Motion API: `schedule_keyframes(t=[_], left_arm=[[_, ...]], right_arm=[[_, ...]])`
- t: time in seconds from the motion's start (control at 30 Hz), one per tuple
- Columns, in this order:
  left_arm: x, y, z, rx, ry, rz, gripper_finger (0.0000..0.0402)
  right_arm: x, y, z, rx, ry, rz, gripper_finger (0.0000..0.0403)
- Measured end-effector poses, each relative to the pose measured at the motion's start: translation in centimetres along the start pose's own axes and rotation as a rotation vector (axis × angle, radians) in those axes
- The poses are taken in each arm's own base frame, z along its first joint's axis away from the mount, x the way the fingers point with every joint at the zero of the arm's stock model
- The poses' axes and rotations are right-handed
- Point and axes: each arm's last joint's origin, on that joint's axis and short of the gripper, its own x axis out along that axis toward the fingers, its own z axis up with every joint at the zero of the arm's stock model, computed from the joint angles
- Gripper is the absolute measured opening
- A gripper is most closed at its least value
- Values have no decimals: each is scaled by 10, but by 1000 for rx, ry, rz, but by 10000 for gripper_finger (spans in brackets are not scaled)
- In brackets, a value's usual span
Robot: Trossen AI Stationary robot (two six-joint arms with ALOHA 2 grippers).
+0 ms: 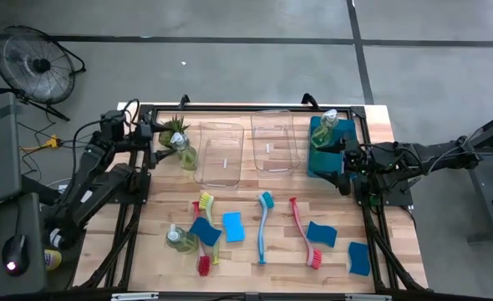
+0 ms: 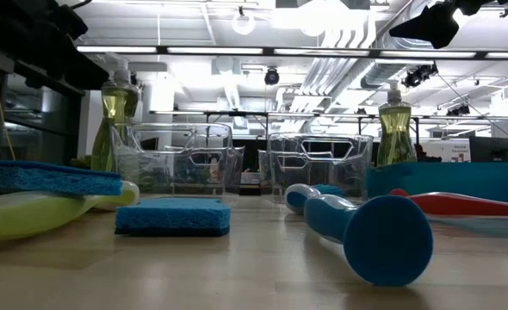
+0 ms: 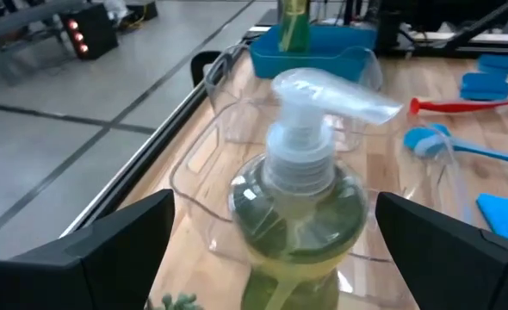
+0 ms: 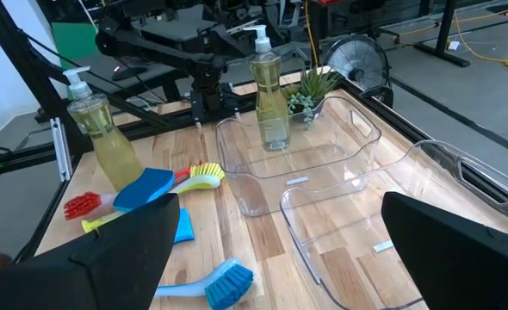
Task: Pick & Place Kitchen Sink Supplies
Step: Put the top green dishwashing liquid dispenser into the blue bin
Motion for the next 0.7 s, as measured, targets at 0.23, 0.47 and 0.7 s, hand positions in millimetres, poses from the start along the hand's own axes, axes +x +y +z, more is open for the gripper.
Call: schedule_keyframes(t=[0.23, 0.47, 0.7], left_arm=[[5, -4, 1, 8, 24, -6, 397], [19, -6, -15, -39, 37, -1, 397], [34, -5, -31, -36, -28, -2, 397]], right_arm=[[0, 0, 0, 0, 0, 0, 399], [0, 0, 0, 0, 0, 0, 399], [0, 0, 0, 0, 0, 0, 399]])
